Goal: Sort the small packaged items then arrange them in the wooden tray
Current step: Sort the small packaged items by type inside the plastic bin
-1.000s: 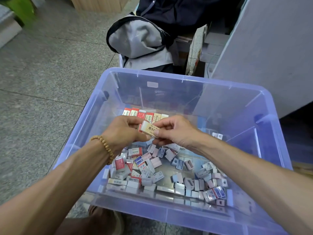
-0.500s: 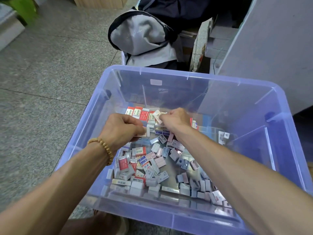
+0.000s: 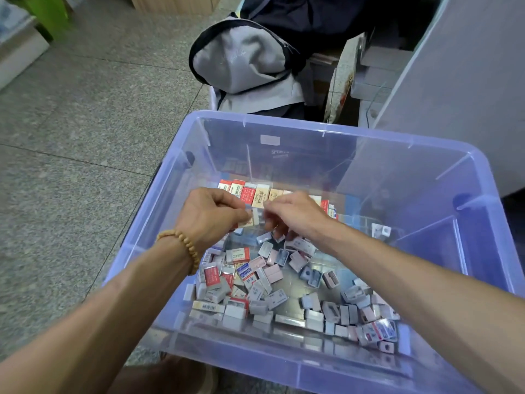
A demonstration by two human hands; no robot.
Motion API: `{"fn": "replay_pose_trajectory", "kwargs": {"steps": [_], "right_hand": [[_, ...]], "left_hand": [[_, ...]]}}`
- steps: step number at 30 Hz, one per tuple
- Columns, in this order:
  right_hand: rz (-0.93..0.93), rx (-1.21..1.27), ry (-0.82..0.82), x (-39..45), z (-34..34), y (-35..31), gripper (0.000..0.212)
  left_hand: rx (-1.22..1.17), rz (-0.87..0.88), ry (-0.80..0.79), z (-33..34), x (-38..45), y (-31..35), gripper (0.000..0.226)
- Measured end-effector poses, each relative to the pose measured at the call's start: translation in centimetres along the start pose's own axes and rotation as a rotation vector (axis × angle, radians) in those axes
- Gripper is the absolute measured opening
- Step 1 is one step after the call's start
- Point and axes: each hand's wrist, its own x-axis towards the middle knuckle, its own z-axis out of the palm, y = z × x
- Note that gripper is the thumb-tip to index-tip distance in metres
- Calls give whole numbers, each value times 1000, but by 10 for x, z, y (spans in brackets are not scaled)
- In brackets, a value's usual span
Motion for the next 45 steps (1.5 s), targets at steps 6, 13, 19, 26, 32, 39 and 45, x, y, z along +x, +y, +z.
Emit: {"fn": "replay_pose_trajectory", "kwargs": {"steps": [6,13,19,26,32,39,45], "right_hand": [[83,528,-232,-24,0,1,9],[88,162,136,2,-8,6,19],[42,-113,368,39,-3,9,15],[-272,-346,379,26,-1,21,22],[-460,-691,342,31,-4,22,9],[-456,-789,214,28,-10,16,13],[-434,-848,162,10,-29,17,14]], "left_hand": [[-60,61,-33,15,6,2,12],[636,461,-38,18,26,-6,10],[953,672,-58,22,62,-12,30],[1027,724,-55,30,74,-20,31],[1038,749,-54,29,79,-22,32],[1096,706,-104,26,73,-21,35],[1211,771,-155,27,46,-27,17]]}}
